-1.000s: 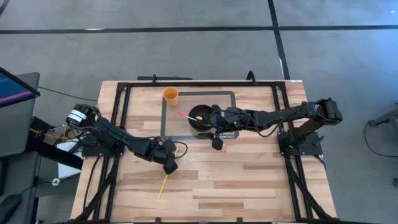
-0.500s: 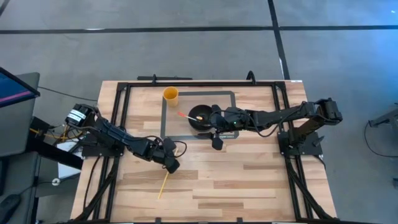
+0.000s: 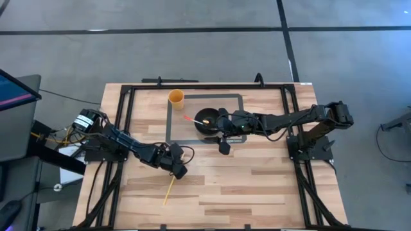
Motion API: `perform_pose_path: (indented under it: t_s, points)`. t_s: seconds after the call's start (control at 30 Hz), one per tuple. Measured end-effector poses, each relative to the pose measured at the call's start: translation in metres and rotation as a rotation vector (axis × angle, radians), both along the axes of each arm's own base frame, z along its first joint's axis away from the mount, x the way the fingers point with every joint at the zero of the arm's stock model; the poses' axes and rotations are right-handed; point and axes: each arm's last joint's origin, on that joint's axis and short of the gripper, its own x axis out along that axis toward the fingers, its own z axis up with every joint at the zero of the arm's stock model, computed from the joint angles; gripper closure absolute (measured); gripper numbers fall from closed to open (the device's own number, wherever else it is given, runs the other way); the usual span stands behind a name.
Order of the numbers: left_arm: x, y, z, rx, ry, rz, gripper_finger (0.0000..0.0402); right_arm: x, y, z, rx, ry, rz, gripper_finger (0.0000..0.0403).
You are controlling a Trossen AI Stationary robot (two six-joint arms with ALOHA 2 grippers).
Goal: Pick & Place Utensil
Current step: Put the yellow straw into the yellow cup
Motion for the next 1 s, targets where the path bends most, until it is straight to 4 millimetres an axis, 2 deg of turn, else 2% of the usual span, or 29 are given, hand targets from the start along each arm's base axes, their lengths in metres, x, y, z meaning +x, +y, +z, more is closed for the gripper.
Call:
perform_pose_path:
  t_s: [0.27,0.57,0.87,1.0]
  points:
    - [-0.004,0.002,0.011,-0.009,-0.037,-0.002,0.0392,0.0,0.0,0.0,0.0,0.0,0.0,0.0177]
    - [-0.014,0.008,0.049,0.036,-0.203,0.003,0.0396,0.0,0.0,0.0,0.0,0.0,0.0,0.0177]
    - [-0.04,0.024,0.102,0.228,-0.42,0.015,0.0397,0.0,0.0,0.0,0.0,0.0,0.0,0.0177]
    - [-0.052,0.031,0.119,0.32,-0.479,0.023,0.0397,0.0,0.0,0.0,0.0,0.0,0.0,0.0177]
